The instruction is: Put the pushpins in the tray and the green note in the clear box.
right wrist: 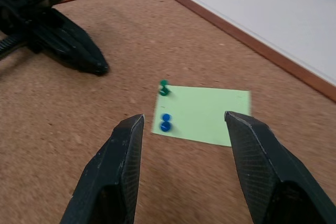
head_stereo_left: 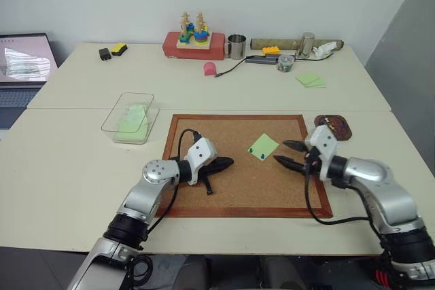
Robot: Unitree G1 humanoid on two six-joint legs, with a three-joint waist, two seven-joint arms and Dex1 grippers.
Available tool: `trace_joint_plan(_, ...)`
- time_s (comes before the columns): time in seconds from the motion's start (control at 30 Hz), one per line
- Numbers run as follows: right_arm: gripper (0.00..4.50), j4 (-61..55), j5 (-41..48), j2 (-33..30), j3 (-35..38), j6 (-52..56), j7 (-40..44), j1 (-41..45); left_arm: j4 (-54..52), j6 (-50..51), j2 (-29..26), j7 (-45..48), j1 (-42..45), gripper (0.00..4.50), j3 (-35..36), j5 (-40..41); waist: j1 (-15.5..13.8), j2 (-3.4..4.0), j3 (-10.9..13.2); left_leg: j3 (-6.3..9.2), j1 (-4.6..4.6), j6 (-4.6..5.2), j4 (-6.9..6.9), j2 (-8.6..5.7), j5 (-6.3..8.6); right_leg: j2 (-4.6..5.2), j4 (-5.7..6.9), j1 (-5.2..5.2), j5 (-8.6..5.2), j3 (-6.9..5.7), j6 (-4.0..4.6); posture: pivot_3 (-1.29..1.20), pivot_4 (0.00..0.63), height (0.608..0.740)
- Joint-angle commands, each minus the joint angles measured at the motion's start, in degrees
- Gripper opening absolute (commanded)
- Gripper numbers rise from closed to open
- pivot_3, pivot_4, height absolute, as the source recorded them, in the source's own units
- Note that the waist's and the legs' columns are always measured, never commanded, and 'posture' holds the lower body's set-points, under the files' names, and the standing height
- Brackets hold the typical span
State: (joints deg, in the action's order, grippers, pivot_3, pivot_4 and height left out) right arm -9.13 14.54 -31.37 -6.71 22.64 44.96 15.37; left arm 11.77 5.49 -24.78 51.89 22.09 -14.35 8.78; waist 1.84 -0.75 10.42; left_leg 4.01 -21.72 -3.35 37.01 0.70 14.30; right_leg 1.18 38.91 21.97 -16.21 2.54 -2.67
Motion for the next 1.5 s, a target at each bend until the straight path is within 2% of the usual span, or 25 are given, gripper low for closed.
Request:
trace_joint_plan(0.03,2.54,2.1,-1.3,1.7,-1.5,-2.0,-0.2,2.3,3.9,1.2,-0.7,-0.7,-0.8,0.0,-0.9,-3.1,0.0,0.0,0.0,0.0,0.0,0.0,0.01,0.0,0.0,0.0,0.0,0.0,0.0,0.0,0.0,0.0,0.15,0.74)
trace_joint_plan(0.3,2.54,8.3,-2.7,4.7,-3.2,-4.3,0.2,4.6,3.8,1.2,-0.8,-0.8,-0.9,0.0,-0.9,-3.2,0.0,0.0,0.0,0.03,0.0,0.01,-0.02,0.0,-0.01,0.0,-0.01,0.01,0.01,-0.03,0.0,0.0,0.15,0.74)
trace_joint_plan(0.4,2.16,9.7,-2.7,5.0,-2.6,-5.1,0.5,4.7,3.6,1.2,-0.8,-0.9,-1.0,0.0,-0.9,-3.2,0.0,0.0,0.0,0.03,-0.01,0.0,-0.02,0.0,-0.01,0.0,-0.01,0.01,0.01,-0.03,0.0,0.0,0.15,0.74)
trace_joint_plan(0.73,0.08,9.9,-1.7,4.5,-2.0,-5.3,2.2,3.9,3.2,1.5,-0.7,-0.9,-1.4,0.0,-1.0,-3.1,0.0,0.0,0.0,0.04,-0.01,0.01,-0.02,0.0,-0.01,0.0,-0.01,0.01,0.0,-0.03,0.0,0.0,0.15,0.74)
trace_joint_plan(1.07,0.08,6.5,-0.5,5.1,-1.8,-5.9,2.7,4.8,3.1,1.6,-0.8,-0.9,-1.8,0.0,-1.3,-3.4,0.0,-0.01,0.0,0.04,-0.02,0.01,-0.03,0.0,0.0,0.0,-0.02,0.02,0.0,-0.03,0.0,0.0,0.15,0.74)
trace_joint_plan(1.5,0.08,0.3,6.0,4.0,2.0,-0.4,4.2,5.2,3.4,1.7,-1.2,-0.7,-1.8,0.0,-1.6,-4.0,0.0,-0.01,0.0,0.06,-0.03,0.01,-0.04,0.0,0.0,0.0,-0.04,0.03,0.0,-0.04,0.0,0.0,0.15,0.74)
